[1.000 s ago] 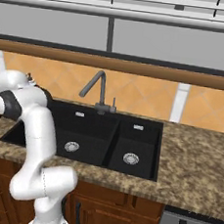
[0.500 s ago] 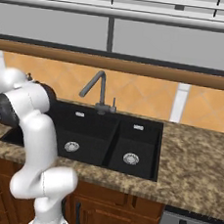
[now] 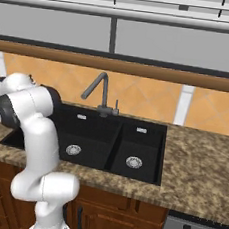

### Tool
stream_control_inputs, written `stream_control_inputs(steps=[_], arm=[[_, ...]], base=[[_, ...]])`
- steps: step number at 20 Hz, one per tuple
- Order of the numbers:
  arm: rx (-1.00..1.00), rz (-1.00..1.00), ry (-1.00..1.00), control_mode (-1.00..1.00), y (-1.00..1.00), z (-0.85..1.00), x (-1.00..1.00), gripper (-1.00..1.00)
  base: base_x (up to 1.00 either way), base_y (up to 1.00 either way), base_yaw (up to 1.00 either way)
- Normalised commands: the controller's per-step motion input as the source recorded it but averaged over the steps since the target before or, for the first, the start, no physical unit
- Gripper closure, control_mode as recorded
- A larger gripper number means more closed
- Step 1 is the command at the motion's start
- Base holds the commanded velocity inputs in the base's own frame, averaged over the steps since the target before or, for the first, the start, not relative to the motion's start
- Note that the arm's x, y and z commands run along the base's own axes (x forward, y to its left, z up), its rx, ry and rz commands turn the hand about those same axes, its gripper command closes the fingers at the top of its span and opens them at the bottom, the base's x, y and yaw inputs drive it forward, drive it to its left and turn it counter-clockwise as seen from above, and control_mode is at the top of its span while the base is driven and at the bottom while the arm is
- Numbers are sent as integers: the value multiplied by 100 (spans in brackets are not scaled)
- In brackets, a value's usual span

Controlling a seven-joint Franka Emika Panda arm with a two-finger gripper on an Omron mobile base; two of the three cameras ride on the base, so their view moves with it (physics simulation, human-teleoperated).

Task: Pick the avocado from the sink and place it in the bowl. Then pick the bowl and place it in the microwave. Then close the microwave door and press the start button.

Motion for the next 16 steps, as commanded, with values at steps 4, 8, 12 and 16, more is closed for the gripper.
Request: stream_control_inputs(steps=[4, 8, 12, 16], arm=[[3, -23, 8, -100, 65, -17, 43, -100], [0, -15, 10, -100, 50, -25, 29, -100], [0, -9, 6, -100, 6, -24, 13, 100], [1, -3, 3, -100, -3, -1, 0, 100]], base=[[0, 0, 0], [0, 0, 0], [0, 0, 0], [0, 0, 0]])
